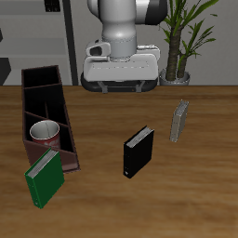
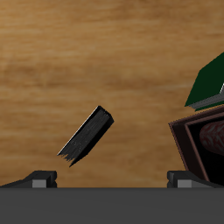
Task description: Place the red mug into the right desk caddy's left compartment and place the black book into the right desk caddy's front compartment
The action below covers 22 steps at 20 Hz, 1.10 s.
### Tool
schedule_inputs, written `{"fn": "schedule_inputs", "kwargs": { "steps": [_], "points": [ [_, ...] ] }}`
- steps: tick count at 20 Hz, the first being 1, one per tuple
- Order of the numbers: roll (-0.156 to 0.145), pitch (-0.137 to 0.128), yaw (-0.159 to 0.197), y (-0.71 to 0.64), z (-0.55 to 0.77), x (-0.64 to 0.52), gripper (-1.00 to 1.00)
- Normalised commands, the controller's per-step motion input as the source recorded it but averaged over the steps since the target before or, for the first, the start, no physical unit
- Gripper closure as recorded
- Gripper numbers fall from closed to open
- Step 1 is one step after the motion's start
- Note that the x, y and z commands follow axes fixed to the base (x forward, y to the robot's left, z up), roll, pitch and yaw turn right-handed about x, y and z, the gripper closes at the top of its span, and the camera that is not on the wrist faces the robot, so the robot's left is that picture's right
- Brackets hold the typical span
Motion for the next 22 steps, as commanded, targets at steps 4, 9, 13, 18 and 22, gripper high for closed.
{"fn": "schedule_inputs", "kwargs": {
  "steps": [4, 9, 13, 18, 22],
  "points": [
    [-0.058, -0.009, -0.021, 0.02, 0.01, 0.1, -1.0],
    [-0.001, 0.012, -0.032, 0.14, -0.09, 0.09, -1.0],
    [0.013, 0.0, -0.061, 0.19, -0.08, 0.06, -1.0],
    [0.004, 0.012, -0.091, 0.24, -0.12, 0.22, -1.0],
    [0.009, 0.008, -0.031, 0.15, -0.15, 0.17, -1.0]
  ]
}}
